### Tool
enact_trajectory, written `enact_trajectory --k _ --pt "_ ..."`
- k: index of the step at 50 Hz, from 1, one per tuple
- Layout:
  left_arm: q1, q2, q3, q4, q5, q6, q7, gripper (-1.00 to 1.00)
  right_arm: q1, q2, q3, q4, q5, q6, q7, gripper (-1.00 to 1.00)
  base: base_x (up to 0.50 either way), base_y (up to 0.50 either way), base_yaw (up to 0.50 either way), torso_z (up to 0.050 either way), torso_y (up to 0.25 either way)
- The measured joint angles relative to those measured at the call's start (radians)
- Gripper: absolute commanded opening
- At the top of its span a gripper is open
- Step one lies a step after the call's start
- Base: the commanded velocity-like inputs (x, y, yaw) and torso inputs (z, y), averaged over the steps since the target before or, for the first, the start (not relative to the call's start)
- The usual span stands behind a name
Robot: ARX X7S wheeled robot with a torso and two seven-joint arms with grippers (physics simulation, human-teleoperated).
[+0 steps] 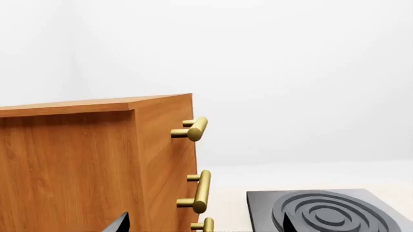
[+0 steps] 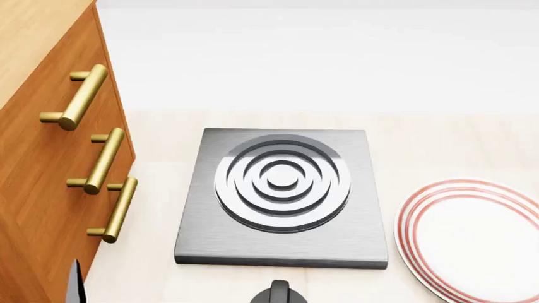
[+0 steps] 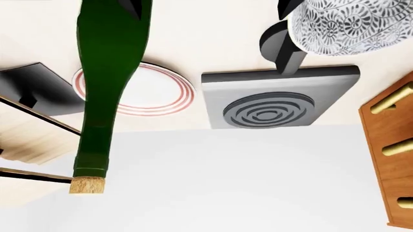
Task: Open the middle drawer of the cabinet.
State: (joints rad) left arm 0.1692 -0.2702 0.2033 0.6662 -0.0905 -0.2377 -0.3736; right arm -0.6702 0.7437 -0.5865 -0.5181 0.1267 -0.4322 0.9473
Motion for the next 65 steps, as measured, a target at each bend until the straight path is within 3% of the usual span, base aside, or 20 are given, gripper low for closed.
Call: enact_trajectory --k 5,18,23,30,40,54,65 --pt "-0.055 -0.016 0.077 0.004 0.140 -0.077 -0.011 1.00 0.001 0.004 0.000 0.005 0.005 -0.012 0.004 1.00 0.00 0.00 0.00 0.000 0.000" --pt "-0.452 -0.002 0.481 -0.249 0.867 -0.374 0.148 1.00 0.006 0.009 0.000 0.018 0.014 -0.039 0.014 1.00 0.00 0.00 0.00 0.000 0.000" --pt "-0.607 0.025 0.568 -0.429 1.006 -0.403 0.187 1.00 0.010 0.008 -0.004 0.025 0.018 -0.047 0.014 1.00 0.00 0.00 0.00 0.000 0.000" --pt "-0.792 0.079 0.635 -0.725 1.085 -0.386 0.171 1.00 0.016 0.009 -0.008 0.032 0.024 -0.054 0.014 1.00 0.00 0.00 0.00 0.000 0.000" --pt "-1.019 0.185 0.687 -1.190 1.046 -0.308 0.054 1.00 0.023 0.009 -0.016 0.042 0.030 -0.065 0.014 1.00 0.00 0.00 0.00 0.000 0.000" --pt "-1.261 0.250 1.149 -1.624 0.503 -0.263 -0.155 1.00 0.035 0.008 -0.027 0.052 0.040 -0.071 0.011 1.00 0.00 0.00 0.00 0.000 0.000" --pt "-1.297 0.263 1.310 -1.765 0.323 -0.216 -0.200 1.00 0.040 0.008 -0.033 0.062 0.047 -0.079 0.011 1.00 0.00 0.00 0.00 0.000 0.000"
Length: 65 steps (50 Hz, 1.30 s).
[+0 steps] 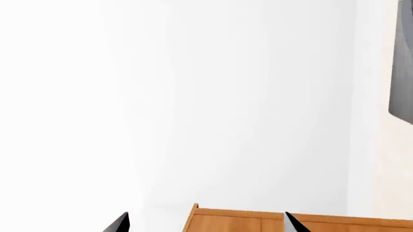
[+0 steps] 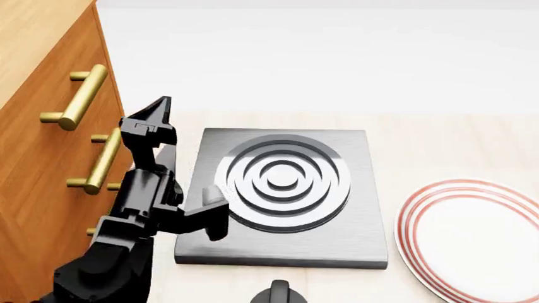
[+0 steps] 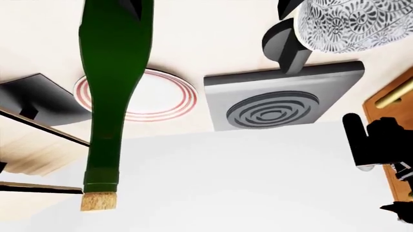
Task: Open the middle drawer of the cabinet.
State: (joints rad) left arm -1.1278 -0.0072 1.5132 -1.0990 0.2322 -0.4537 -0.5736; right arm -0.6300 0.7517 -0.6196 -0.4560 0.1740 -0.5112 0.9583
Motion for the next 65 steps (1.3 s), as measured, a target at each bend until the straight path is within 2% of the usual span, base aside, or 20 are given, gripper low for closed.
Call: enact_trajectory --k 20,65 --pt "0.013 0.006 0.079 -0.095 -0.054 0.036 -0.032 1.00 0.004 0.003 -0.008 0.018 0.011 -0.021 0.002 1.00 0.00 0.00 0.00 0.000 0.000" --pt "0.095 0.007 0.086 -0.104 -0.079 0.042 -0.057 1.00 0.027 -0.001 -0.033 0.057 0.032 -0.049 -0.004 1.00 0.00 0.00 0.00 0.000 0.000"
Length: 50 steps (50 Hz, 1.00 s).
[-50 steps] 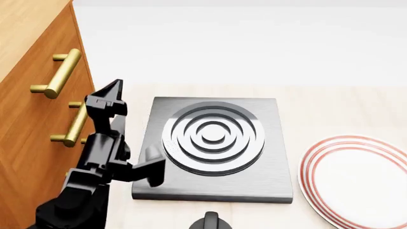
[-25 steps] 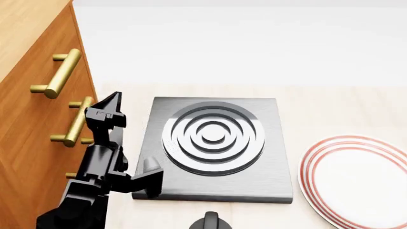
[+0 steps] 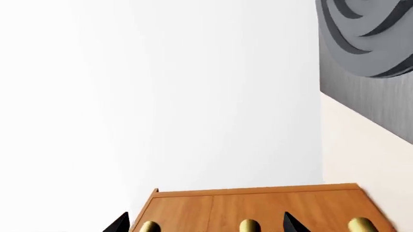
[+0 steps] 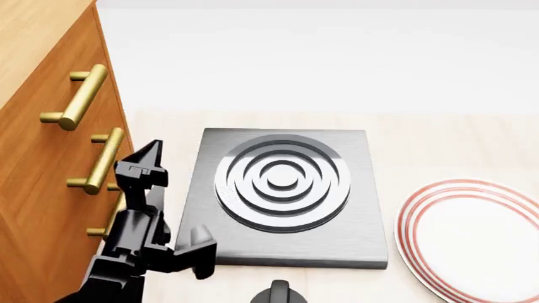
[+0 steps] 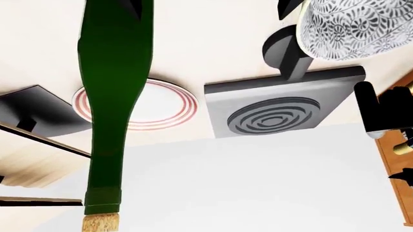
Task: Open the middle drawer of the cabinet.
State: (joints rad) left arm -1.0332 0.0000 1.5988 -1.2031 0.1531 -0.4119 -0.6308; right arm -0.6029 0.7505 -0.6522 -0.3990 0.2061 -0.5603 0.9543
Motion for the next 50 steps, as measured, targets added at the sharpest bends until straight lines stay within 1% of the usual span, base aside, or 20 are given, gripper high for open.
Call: enact_trajectory --k 38,50 --pt "0.030 0.000 -0.005 -0.015 -0.033 0.016 -0.006 1.00 0.013 -0.003 -0.016 0.024 0.013 -0.019 -0.003 1.00 0.00 0.00 0.00 0.000 0.000" --pt "0.029 0.000 -0.006 -0.015 -0.041 0.018 -0.004 1.00 0.020 0.001 -0.021 0.027 0.064 -0.029 -0.010 1.00 0.00 0.00 0.00 0.000 0.000"
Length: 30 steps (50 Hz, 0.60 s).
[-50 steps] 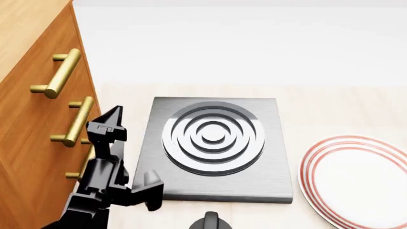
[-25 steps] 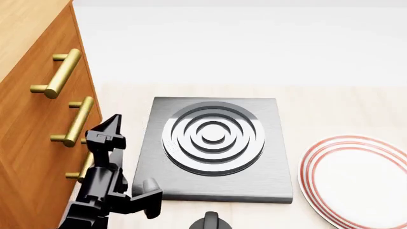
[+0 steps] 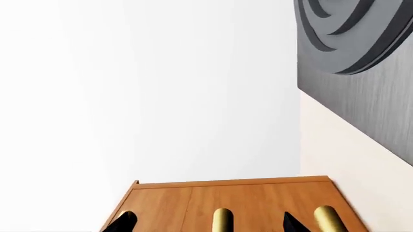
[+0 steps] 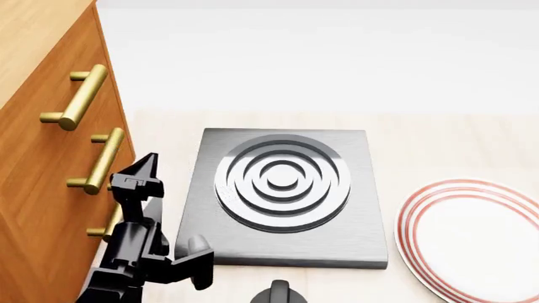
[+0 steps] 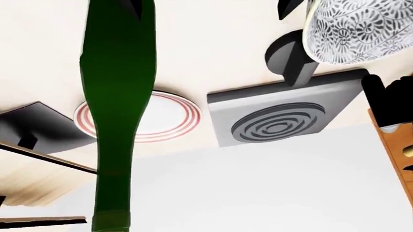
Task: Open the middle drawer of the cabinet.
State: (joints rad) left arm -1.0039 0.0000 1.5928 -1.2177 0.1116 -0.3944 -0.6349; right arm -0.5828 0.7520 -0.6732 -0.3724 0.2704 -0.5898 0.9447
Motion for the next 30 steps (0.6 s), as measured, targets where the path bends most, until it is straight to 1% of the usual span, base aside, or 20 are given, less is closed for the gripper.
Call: enact_trajectory --k 30 --pt "-0.002 0.000 -0.001 0.006 -0.002 -0.004 0.002 1.00 0.004 0.006 -0.004 -0.001 0.047 -0.023 -0.001 1.00 0.00 0.00 0.00 0.000 0.000"
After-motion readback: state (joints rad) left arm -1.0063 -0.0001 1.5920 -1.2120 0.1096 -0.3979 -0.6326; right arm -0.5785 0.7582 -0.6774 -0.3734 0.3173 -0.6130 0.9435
